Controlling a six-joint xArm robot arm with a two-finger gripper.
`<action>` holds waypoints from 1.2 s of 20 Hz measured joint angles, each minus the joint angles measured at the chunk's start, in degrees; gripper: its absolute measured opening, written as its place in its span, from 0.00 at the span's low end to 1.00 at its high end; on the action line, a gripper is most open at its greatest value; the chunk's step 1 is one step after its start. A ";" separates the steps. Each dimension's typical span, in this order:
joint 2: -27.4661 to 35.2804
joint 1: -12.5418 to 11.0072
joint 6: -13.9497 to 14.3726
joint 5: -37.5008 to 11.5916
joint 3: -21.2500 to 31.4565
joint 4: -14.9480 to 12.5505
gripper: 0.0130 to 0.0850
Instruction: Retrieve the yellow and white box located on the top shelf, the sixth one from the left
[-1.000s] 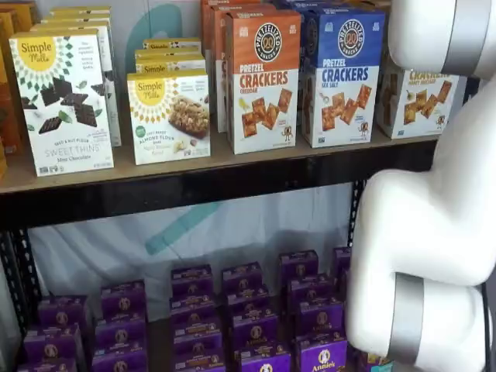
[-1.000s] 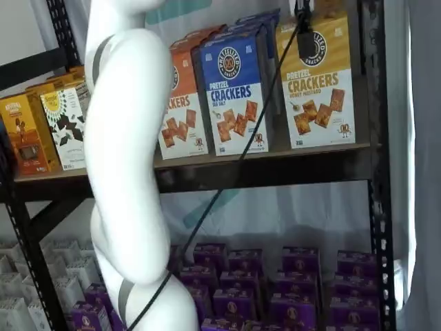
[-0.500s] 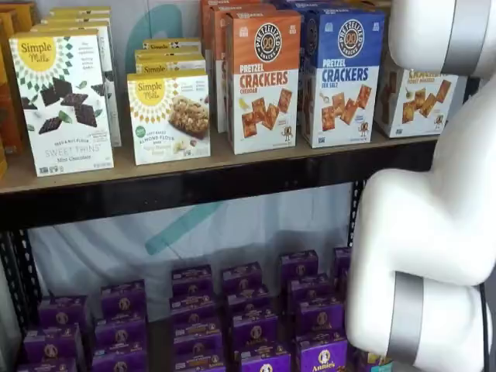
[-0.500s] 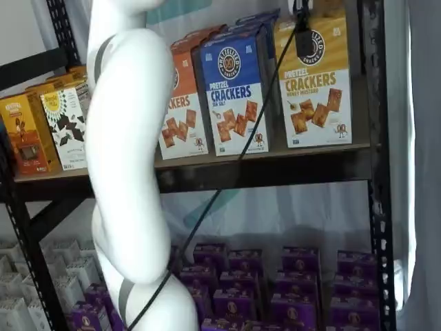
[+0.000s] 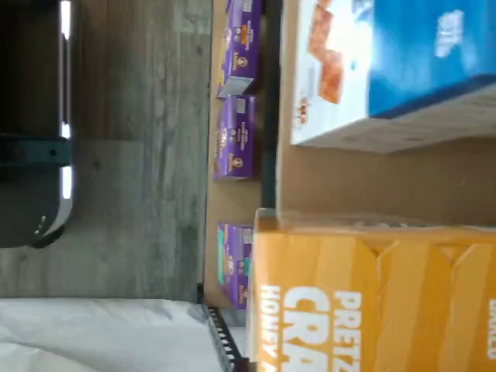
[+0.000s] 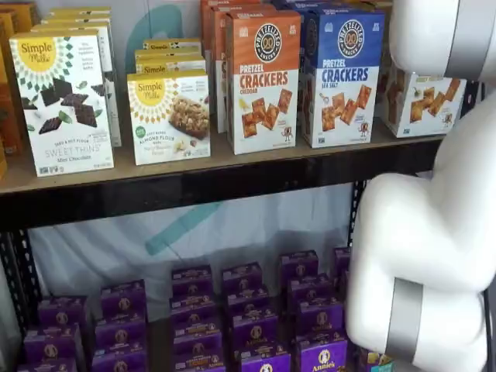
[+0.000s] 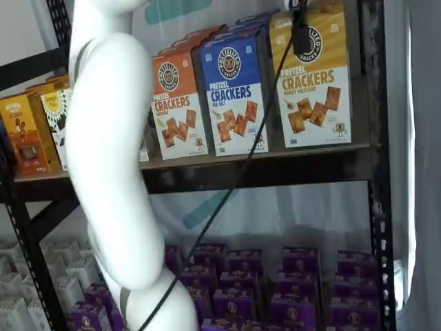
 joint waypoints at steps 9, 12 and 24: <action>-8.97 -2.44 -2.79 1.15 8.64 -1.23 0.67; -11.42 -3.03 -3.45 1.75 10.92 -1.53 0.67; -18.78 -2.95 -3.37 5.06 17.30 -2.22 0.67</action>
